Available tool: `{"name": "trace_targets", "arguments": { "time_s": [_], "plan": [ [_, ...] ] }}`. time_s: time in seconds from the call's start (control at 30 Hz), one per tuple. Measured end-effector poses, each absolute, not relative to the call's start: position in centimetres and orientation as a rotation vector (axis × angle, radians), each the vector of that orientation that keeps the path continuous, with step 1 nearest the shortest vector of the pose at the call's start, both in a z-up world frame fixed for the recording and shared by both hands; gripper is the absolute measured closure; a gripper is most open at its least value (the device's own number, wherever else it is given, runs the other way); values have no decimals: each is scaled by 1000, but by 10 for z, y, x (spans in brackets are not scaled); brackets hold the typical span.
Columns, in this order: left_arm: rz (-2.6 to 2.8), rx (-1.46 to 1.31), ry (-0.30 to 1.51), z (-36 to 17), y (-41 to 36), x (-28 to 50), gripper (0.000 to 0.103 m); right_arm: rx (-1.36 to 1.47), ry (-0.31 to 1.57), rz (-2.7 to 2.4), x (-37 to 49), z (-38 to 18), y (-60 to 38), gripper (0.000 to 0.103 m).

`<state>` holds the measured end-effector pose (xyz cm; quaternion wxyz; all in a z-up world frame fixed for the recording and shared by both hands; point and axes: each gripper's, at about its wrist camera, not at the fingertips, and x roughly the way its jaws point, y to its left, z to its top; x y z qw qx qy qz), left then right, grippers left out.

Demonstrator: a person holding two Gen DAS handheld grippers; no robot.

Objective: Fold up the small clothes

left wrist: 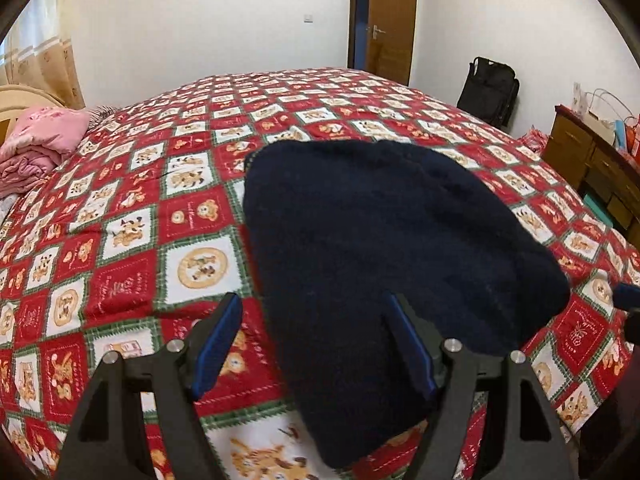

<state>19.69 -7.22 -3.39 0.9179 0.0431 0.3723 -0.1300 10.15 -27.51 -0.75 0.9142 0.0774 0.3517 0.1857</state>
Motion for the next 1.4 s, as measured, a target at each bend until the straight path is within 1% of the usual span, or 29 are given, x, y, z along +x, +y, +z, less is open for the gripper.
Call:
{"name": "trace_targets", "arguments": {
  "time_s": [0.07,0.1,0.13,0.17,0.23,0.27,0.3,0.33,0.4,0.43,0.53,0.6,0.67,0.7,0.8,0.9,1.0,1.13,1.2,1.3,1.4],
  "plan": [
    [-250,102,773,-39,-75,196,26,157,726,410,117,-16,-262,62],
    [-240,104,775,-43,-76,194,26,145,734,414,124,-20,-255,65],
    [-236,103,775,-46,-76,192,26,122,743,408,132,-25,-249,75],
    [-232,102,777,-48,-76,189,26,74,757,375,140,-32,-241,79],
    [-225,89,788,-53,-76,184,26,31,815,309,153,-53,-239,80],
    [-226,83,789,-56,-77,180,26,37,853,274,157,-65,-244,82],
    [-231,90,790,-59,-80,176,26,59,895,246,161,-78,-251,84],
    [-237,116,791,-64,-85,173,26,123,936,233,162,-92,-264,90],
    [-234,151,767,-71,-93,166,25,267,936,255,161,-99,-285,92],
    [-226,161,750,-70,-94,165,24,292,934,251,160,-97,-290,96],
    [-228,162,756,-64,-92,168,24,241,899,269,157,-80,-284,95],
    [-245,143,774,-55,-86,171,24,201,838,311,155,-57,-277,95],
    [-247,137,771,-45,-81,173,24,174,773,329,159,-35,-275,92],
    [-241,137,763,-40,-80,175,24,155,738,328,167,-21,-273,92],
    [-219,117,728,-19,-76,188,16,115,719,312,202,-8,-266,92],
    [-189,130,705,-13,-78,202,16,98,746,275,239,-13,-258,92],
    [-168,152,738,-23,-83,220,16,100,781,238,277,-27,-256,92],
    [-165,151,807,-40,-85,235,16,63,910,182,321,-58,-251,92],
    [-168,139,835,-47,-84,240,16,37,921,163,329,-64,-246,92],
    [-166,122,845,-51,-83,245,11,-8,940,133,338,-64,-238,92],
    [-171,125,855,-51,-86,248,10,-16,969,117,351,-68,-238,92]
  ]
}}
